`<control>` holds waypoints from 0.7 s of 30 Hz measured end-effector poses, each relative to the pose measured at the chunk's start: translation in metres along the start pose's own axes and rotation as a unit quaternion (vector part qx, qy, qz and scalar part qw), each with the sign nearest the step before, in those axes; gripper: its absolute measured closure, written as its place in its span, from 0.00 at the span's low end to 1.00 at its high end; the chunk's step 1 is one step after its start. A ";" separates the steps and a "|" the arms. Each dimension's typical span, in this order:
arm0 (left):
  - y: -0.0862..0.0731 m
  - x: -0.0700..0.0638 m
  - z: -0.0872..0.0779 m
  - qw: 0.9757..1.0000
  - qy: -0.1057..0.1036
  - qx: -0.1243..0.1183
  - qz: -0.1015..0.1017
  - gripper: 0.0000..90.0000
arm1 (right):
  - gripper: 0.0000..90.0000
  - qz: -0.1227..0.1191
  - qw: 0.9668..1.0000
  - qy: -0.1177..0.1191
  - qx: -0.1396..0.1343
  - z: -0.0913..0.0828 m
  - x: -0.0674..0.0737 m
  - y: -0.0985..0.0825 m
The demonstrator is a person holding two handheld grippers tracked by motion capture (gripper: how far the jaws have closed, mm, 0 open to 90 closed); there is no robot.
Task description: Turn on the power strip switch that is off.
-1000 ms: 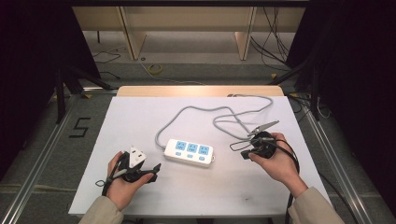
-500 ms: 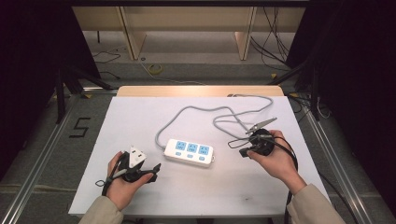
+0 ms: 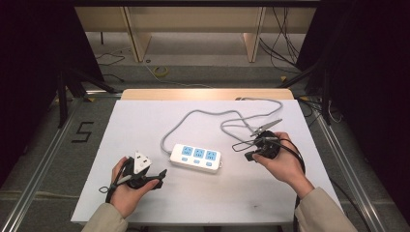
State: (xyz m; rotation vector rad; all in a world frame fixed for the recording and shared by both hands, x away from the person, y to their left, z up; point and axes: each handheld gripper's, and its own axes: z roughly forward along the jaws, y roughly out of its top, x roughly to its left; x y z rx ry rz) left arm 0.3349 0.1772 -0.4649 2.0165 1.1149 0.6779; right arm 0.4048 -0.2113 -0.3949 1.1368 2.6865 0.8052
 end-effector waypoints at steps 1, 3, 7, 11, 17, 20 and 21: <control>0.000 0.000 0.000 1.000 0.000 0.000 0.000 0.22 | 1.00 0.000 1.000 0.000 0.000 0.000 0.000 0.000; 0.000 0.000 0.000 1.000 0.000 0.001 0.000 0.22 | 1.00 -0.001 1.000 0.000 0.001 0.000 0.001 0.002; 0.000 0.000 0.000 1.000 -0.001 0.000 0.000 0.22 | 1.00 -0.002 1.000 0.000 0.003 0.001 0.002 0.004; 0.000 0.000 0.000 1.000 -0.001 0.001 0.001 0.22 | 1.00 -0.004 1.000 0.000 0.005 0.002 0.003 0.006; 0.000 0.000 0.000 1.000 0.000 0.001 0.001 0.22 | 1.00 -0.011 1.000 0.001 0.008 0.004 0.005 0.011; 0.000 0.000 0.000 1.000 0.000 0.000 0.001 0.22 | 1.00 -0.013 1.000 0.002 0.009 0.004 0.007 0.013; 0.000 0.000 0.000 1.000 0.000 0.000 0.001 0.22 | 1.00 -0.013 1.000 0.002 0.009 0.004 0.007 0.013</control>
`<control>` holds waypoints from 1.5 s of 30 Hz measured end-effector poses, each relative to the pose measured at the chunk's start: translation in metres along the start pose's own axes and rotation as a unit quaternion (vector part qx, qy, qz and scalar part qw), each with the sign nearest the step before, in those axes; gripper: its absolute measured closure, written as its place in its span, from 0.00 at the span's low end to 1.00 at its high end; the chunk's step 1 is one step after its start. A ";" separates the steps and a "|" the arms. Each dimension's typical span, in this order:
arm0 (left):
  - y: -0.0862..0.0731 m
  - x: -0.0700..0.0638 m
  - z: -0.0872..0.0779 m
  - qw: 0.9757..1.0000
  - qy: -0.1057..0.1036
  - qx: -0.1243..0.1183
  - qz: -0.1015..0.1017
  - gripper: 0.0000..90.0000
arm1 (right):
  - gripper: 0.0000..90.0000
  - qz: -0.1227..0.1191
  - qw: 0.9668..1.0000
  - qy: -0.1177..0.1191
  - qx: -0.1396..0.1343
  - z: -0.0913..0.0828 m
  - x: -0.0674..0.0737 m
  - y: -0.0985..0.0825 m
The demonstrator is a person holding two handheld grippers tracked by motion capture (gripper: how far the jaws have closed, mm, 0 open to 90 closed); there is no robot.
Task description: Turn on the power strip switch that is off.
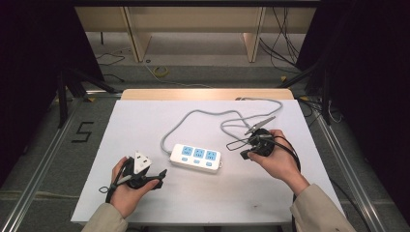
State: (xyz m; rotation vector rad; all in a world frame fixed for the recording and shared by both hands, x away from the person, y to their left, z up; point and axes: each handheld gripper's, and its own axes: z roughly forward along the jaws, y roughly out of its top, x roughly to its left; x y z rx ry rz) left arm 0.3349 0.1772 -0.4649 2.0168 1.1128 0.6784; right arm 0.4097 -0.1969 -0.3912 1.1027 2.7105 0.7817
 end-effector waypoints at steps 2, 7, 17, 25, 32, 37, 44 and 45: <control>0.000 0.000 0.000 1.000 0.000 0.000 0.000 0.22 | 1.00 -0.002 1.000 -0.001 0.001 0.000 0.001 0.003; 0.000 0.000 0.000 1.000 0.000 -0.001 0.000 0.22 | 1.00 -0.008 1.000 0.000 -0.001 0.000 0.004 0.007; 0.001 -0.001 -0.001 1.000 -0.001 -0.002 -0.001 0.22 | 1.00 -0.012 1.000 0.002 0.004 0.003 0.008 0.015; 0.001 -0.001 -0.001 1.000 -0.001 -0.002 -0.001 0.22 | 1.00 -0.017 1.000 0.006 0.008 0.005 0.010 0.021; 0.001 -0.001 -0.001 1.000 -0.001 -0.003 0.000 0.23 | 1.00 -0.023 1.000 0.008 0.011 0.008 0.012 0.027; 0.001 -0.001 -0.001 1.000 -0.001 -0.003 0.000 0.23 | 1.00 -0.029 0.999 0.008 0.018 0.010 0.016 0.032; 0.002 -0.001 -0.001 1.000 -0.001 -0.004 -0.001 0.23 | 1.00 -0.033 0.999 0.010 0.021 0.012 0.018 0.036; 0.002 -0.001 -0.001 1.000 -0.002 -0.003 0.000 0.23 | 1.00 -0.033 0.999 0.011 0.022 0.012 0.019 0.038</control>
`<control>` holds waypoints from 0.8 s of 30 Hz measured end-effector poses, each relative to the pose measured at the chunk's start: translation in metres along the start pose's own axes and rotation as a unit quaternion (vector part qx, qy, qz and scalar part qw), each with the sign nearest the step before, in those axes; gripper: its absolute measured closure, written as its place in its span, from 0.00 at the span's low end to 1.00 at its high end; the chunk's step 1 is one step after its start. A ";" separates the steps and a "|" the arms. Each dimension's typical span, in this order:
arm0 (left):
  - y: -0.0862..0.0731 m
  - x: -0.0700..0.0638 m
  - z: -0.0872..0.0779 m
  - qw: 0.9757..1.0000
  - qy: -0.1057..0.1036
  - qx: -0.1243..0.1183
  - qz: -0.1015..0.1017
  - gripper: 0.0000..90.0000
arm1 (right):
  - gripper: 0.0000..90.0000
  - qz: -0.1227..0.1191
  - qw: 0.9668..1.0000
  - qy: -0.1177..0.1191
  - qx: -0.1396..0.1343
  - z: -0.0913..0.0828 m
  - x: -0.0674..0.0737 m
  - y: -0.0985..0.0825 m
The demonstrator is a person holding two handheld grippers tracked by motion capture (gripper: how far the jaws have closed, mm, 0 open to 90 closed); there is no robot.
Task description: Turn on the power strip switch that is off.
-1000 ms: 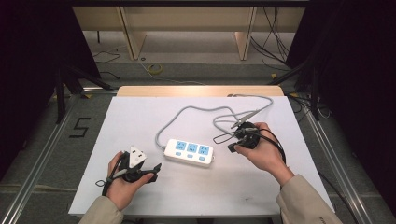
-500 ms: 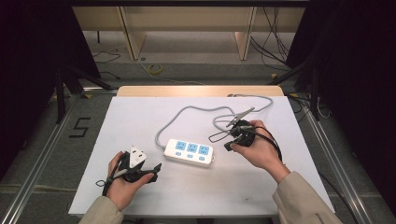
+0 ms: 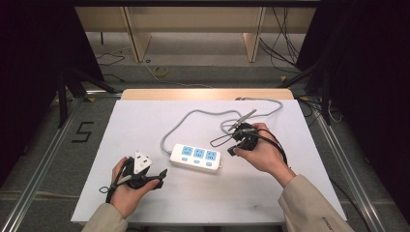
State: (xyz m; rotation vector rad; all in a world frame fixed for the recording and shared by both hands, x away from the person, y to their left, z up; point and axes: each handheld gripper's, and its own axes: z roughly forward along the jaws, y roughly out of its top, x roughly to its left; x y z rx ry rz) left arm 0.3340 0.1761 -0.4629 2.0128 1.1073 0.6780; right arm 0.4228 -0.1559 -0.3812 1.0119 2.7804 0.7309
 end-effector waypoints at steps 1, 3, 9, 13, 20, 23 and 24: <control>0.000 0.000 0.000 1.000 0.000 0.000 0.000 0.23 | 1.00 -0.003 1.000 0.000 0.001 0.000 0.000 0.001; 0.000 0.000 0.000 1.000 -0.001 0.000 0.000 0.23 | 1.00 -0.002 1.000 0.001 0.002 0.001 0.001 0.002; 0.000 0.000 0.000 1.000 -0.001 0.000 0.000 0.23 | 1.00 -0.004 1.000 0.002 0.004 0.004 0.002 0.005; 0.000 -0.001 0.001 1.000 -0.003 0.000 -0.001 0.23 | 1.00 -0.006 1.000 0.003 0.004 0.005 0.003 0.006; 0.000 -0.001 0.001 1.000 -0.003 0.000 -0.001 0.23 | 1.00 -0.011 1.000 0.002 0.006 0.006 0.003 0.008; 0.000 -0.002 0.001 1.000 -0.003 0.001 0.001 0.23 | 1.00 -0.009 1.000 0.004 0.007 0.006 0.004 0.009; 0.000 -0.002 0.001 1.000 -0.004 0.001 0.001 0.23 | 1.00 -0.010 1.000 0.004 0.008 0.007 0.004 0.011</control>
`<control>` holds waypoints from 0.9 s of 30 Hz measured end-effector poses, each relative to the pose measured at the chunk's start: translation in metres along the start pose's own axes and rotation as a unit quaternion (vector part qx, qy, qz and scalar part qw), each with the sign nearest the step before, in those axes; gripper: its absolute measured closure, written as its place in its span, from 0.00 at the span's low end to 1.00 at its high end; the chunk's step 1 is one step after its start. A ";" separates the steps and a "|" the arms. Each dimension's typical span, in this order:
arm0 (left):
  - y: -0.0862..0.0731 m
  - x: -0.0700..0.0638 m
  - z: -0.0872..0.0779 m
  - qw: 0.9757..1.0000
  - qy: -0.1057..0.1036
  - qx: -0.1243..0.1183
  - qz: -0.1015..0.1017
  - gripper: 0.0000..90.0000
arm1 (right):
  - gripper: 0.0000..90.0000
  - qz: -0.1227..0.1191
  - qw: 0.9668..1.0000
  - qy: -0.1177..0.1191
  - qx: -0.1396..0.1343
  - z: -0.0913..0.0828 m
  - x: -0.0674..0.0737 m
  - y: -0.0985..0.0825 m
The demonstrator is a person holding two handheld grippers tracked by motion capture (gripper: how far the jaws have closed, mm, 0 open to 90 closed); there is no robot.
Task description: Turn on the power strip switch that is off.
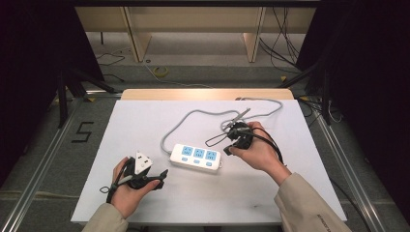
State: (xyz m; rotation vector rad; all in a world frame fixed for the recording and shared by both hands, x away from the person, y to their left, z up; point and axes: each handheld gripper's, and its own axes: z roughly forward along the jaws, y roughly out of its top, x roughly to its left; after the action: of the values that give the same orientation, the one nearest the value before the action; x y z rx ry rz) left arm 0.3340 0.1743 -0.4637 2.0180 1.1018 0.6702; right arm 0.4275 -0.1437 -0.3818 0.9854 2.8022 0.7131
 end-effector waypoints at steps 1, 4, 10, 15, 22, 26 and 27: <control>0.000 0.000 0.000 1.000 0.000 0.001 0.001 0.23 | 1.00 0.000 1.000 0.001 0.000 0.000 0.000 0.001; 0.000 0.000 0.000 1.000 0.000 0.000 0.000 0.23 | 1.00 -0.001 1.000 0.001 0.000 0.001 0.000 0.002; 0.000 0.000 0.000 1.000 -0.001 0.002 0.002 0.23 | 1.00 -0.006 1.000 0.006 0.004 0.006 0.004 0.007; 0.000 0.000 0.000 1.000 0.000 0.000 0.000 0.23 | 1.00 -0.010 1.000 0.007 0.005 0.009 0.005 0.010; 0.000 -0.001 0.000 1.000 -0.001 0.001 0.002 0.23 | 1.00 -0.013 1.000 0.008 0.007 0.013 0.009 0.014; 0.000 0.000 0.000 1.000 -0.001 0.002 0.002 0.23 | 1.00 -0.015 1.000 0.009 0.009 0.015 0.010 0.016; 0.000 0.000 0.000 1.000 -0.001 0.002 0.003 0.23 | 1.00 -0.017 1.000 0.009 0.009 0.016 0.011 0.018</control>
State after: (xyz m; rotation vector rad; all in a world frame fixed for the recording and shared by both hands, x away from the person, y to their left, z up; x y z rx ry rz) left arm 0.3338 0.1738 -0.4634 2.0246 1.0972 0.6689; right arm 0.4326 -0.1188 -0.3868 0.9366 2.8379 0.6970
